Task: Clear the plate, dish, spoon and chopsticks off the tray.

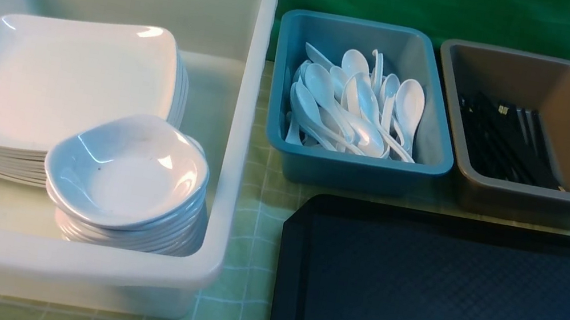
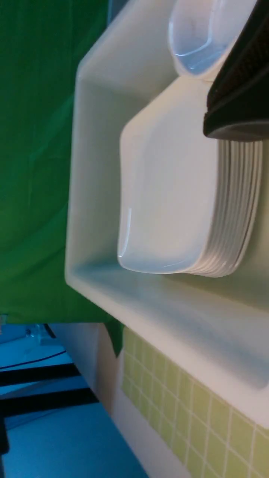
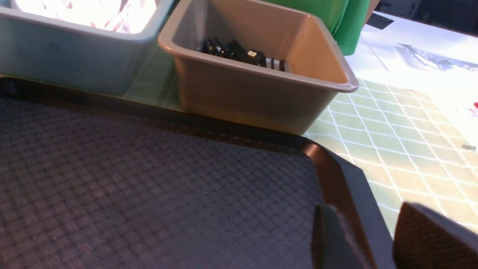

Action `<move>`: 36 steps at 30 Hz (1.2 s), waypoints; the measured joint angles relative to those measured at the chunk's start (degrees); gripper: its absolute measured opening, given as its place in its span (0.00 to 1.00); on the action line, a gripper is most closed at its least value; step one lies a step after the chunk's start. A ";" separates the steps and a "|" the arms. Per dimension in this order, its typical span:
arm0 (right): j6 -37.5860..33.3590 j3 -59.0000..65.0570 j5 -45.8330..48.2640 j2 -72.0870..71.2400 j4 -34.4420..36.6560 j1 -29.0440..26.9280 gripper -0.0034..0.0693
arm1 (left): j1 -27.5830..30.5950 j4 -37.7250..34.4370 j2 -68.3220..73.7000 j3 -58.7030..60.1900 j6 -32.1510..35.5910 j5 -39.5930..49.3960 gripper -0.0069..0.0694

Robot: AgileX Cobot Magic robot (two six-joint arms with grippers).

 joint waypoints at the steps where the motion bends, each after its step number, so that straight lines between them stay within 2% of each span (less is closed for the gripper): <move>1: 0.00 0.00 0.00 0.00 0.00 0.00 0.38 | -1.29 1.57 -0.77 1.79 -1.62 -0.77 0.09; 7: 0.00 0.00 0.00 0.00 0.00 0.00 0.38 | -9.23 8.59 -2.24 11.53 -11.11 -7.35 0.09; 13: 0.00 0.00 0.02 -0.05 0.00 0.00 0.38 | -16.66 12.80 -2.24 15.59 -13.24 -8.19 0.09; 16: 0.00 0.00 0.02 -0.05 0.00 0.00 0.38 | -17.99 14.18 -2.24 15.66 -13.41 -8.19 0.09; 26: 0.00 0.00 0.02 -0.05 0.00 0.00 0.38 | -17.96 16.31 -2.24 15.66 -14.01 -8.19 0.10; 33: 0.00 0.00 0.02 -0.05 0.00 0.00 0.38 | -12.88 16.51 -2.24 15.66 -16.22 -8.19 0.11; 36: 0.00 0.00 0.02 -0.05 0.00 0.00 0.38 | -12.82 16.51 -2.24 15.66 -16.34 -8.19 0.11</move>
